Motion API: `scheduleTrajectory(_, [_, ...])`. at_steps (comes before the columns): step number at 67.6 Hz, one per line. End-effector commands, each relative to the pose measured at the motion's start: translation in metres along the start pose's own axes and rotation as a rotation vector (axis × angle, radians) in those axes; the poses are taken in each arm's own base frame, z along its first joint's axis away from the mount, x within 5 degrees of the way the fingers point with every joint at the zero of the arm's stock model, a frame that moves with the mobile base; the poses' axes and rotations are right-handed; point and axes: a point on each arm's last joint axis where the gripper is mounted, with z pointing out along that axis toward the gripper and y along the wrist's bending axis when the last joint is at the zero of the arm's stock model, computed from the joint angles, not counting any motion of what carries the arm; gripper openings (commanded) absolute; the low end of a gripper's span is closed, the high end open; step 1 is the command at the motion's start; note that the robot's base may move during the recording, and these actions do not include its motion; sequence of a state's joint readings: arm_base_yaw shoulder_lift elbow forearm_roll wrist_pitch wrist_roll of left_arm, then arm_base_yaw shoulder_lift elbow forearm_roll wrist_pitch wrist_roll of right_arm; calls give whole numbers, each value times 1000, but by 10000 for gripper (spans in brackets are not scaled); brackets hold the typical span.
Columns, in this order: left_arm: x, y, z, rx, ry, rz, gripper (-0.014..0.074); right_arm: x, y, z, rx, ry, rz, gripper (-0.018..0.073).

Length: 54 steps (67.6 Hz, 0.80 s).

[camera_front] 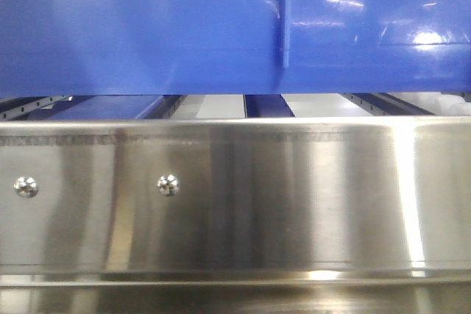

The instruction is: Move blue bin to conveyor side

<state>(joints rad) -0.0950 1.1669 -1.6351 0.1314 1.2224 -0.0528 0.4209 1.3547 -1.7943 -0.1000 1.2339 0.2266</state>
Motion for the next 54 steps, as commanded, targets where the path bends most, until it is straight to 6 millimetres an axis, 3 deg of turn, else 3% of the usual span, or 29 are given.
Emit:
scheduleTrajectory(1, [-3, 11, 0, -30, -7, -37, 445, -1, -5, 1, 50, -18, -20, 558])
scheduleTrajectory(16, [-2, 18, 0, 5, -3, -72, 445, 8, -6, 14, 73, 33, -33, 558])
scheduleTrajectory(30, [-6, 17, 22, 14, 48, -49, 445, 7, -5, 22, 76, 49, -32, 558])
scheduleTrajectory(42, [-23, 14, 48, 62, 69, -1, 445, 7, -3, 24, 61, 56, -4, 558])
scheduleTrajectory(54, [-39, 24, 49, 64, 27, -16, 445, 7, -3, 24, 59, 57, -3, 558])
